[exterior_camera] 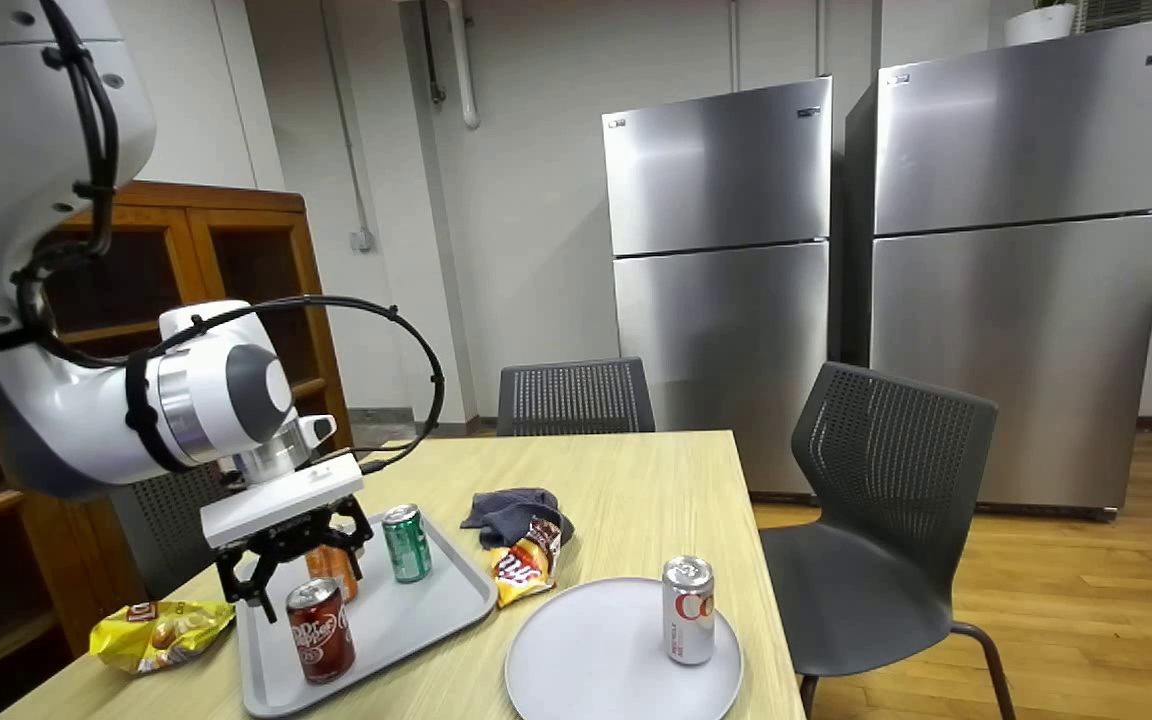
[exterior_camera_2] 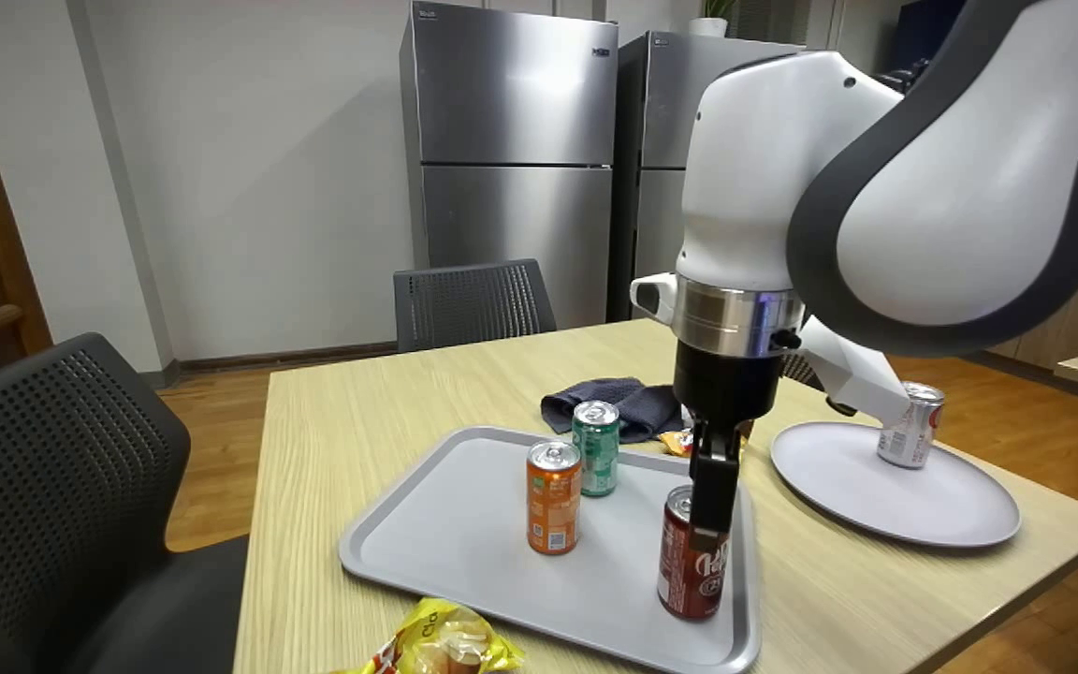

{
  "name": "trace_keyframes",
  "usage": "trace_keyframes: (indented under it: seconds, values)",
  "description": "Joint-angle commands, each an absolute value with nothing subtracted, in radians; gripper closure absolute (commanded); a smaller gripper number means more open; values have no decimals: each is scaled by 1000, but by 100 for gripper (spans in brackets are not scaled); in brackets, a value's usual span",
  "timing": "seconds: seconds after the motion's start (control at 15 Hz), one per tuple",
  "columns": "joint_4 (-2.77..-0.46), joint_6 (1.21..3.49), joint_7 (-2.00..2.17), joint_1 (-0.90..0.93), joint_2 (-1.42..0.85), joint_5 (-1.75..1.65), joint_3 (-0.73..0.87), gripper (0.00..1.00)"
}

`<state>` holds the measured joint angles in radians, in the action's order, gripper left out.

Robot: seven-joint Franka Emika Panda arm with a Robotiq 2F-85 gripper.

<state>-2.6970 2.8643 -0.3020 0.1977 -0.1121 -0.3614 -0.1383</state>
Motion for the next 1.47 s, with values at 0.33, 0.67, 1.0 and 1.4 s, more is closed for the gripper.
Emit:
trace_keyframes:
  seconds: [0.33, 0.67, 1.0, 1.4]
  values:
    - [-2763, 2778, -590, 170, 79, -111, -151, 0]
    - [-2763, 2741, -564, 142, 139, -120, -79, 0]
    - [-2746, 2737, -495, 48, 155, -173, 10, 0]
    - [-2722, 2733, -447, -71, 135, -206, 107, 0]
